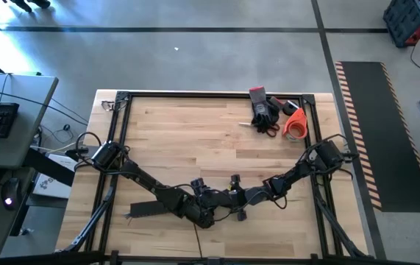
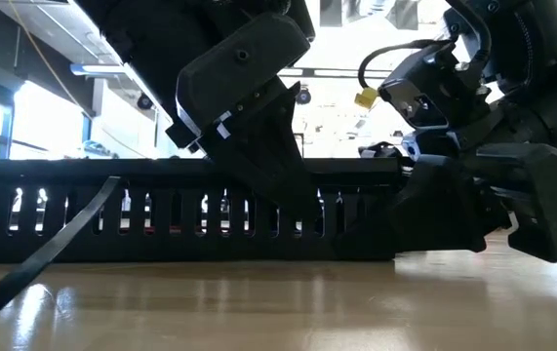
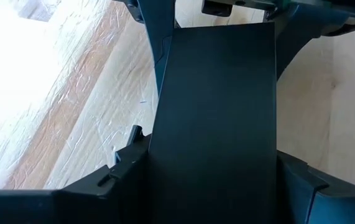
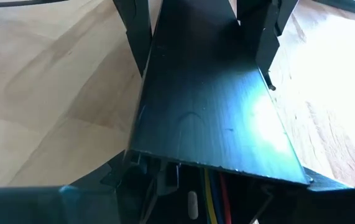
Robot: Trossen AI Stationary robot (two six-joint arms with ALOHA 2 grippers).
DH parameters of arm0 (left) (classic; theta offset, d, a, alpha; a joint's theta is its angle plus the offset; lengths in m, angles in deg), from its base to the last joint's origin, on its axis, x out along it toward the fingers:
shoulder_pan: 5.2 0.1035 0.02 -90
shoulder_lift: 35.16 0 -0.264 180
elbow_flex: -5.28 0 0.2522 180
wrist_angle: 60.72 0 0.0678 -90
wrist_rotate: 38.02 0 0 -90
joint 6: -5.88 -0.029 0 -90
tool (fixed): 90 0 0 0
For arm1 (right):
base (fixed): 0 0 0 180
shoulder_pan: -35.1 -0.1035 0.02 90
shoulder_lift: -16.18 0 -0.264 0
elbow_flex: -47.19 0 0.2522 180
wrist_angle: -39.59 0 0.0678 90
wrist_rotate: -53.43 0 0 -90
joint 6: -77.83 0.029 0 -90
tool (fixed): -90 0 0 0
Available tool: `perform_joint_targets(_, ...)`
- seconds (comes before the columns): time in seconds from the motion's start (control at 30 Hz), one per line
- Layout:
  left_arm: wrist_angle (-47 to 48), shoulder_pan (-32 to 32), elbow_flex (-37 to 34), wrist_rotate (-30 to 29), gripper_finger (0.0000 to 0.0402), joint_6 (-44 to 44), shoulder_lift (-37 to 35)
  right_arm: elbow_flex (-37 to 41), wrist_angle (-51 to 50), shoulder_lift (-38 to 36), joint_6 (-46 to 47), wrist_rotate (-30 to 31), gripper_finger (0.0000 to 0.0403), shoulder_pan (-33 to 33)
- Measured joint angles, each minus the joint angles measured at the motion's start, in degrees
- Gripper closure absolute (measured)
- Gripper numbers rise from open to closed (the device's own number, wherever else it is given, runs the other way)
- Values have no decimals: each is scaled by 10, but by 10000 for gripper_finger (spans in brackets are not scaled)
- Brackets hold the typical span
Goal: Ziptie cables
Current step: Close the black cable duct with the black cable duct cover
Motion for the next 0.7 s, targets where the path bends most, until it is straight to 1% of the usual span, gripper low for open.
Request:
perform_joint_targets(0.2,-9,-1,1,1,170,15,4,0,-1,-1,-2,0,197,-1)
perform_joint_targets(0.4,-18,0,1,24,170,33,3,0,-8,-2,-7,1,197,-2)
perform_joint_targets(0.47,-18,-2,1,21,170,28,3,-1,-13,-2,-5,4,197,-2)
perform_joint_targets(0.63,-4,-18,25,-14,170,-10,6,-1,-21,-3,-4,10,197,-3)
perform_joint_targets(0.7,-5,-22,31,-10,169,-33,6,-1,-22,-3,-4,13,197,-3)
